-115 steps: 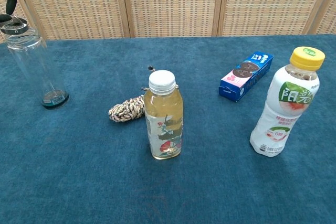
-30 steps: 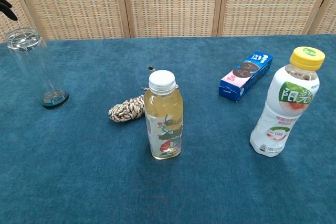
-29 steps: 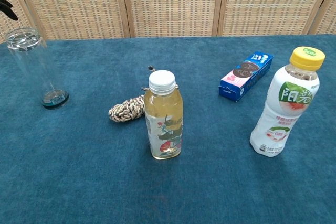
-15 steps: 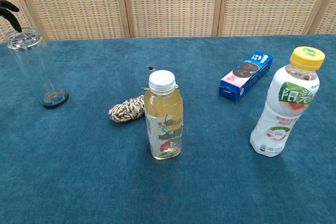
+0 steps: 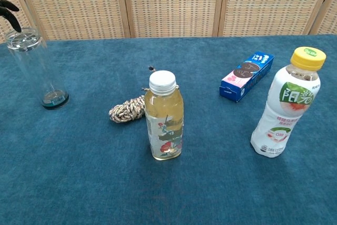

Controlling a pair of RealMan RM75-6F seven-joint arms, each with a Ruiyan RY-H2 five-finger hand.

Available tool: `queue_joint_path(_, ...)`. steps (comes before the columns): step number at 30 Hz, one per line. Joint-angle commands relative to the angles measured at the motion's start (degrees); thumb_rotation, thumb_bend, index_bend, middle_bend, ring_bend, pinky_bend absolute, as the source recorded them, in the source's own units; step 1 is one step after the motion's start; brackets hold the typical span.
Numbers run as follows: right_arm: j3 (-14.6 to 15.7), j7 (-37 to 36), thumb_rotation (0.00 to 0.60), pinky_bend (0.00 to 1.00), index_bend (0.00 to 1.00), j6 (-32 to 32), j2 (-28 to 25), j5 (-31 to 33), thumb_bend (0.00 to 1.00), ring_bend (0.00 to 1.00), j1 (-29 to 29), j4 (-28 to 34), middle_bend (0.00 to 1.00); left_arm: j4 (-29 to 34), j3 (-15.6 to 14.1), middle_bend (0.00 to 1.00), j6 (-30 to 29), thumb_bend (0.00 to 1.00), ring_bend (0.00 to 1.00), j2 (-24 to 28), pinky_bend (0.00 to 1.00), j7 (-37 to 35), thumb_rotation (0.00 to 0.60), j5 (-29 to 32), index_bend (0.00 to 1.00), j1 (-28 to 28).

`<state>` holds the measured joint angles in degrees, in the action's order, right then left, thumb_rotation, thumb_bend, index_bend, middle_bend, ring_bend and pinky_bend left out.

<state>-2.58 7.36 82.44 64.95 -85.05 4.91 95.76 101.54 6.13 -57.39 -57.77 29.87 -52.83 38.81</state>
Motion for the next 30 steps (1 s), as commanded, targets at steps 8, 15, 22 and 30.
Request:
queue_joint_path(8, 0.0, 0.0, 0.6, 0.03, 0.0, -0.2, 0.0, 0.1, 0.02, 0.0, 0.0, 0.0, 0.0, -0.7, -0.2, 0.0, 0.1, 0.47, 0.0, -0.7, 0.0, 0.9, 0.6, 1.1, 0.25, 0.6)
queue_joint_path(15, 0.0, 0.1, 0.6, 0.04, 0.0, -0.2, 0.0, 0.1, 0.02, 0.0, 0.1, 0.1, 0.0, -0.8, -0.3, 0.0, 0.2, 0.47, 0.0, -0.9, 0.0, 1.4, 0.6, 1.8, 0.25, 1.0)
queue_joint_path(22, 0.0, -0.1, 0.6, 0.04, 0.0, -0.2, 0.0, 0.2, 0.02, 0.0, 0.1, 0.0, 0.0, -0.9, -0.6, 0.0, 0.1, 0.47, 0.0, -1.2, 0.0, 2.0, 0.6, 2.5, 0.25, 1.3)
queue_joint_path(30, 0.0, 0.0, 0.6, 0.04, 0.0, -0.2, 0.0, 0.2, 0.02, 0.0, 0.1, 0.1, 0.0, -1.1, -0.8, 0.0, 0.1, 0.47, 0.0, -1.4, 0.0, 2.2, 0.6, 3.0, 0.26, 1.4)
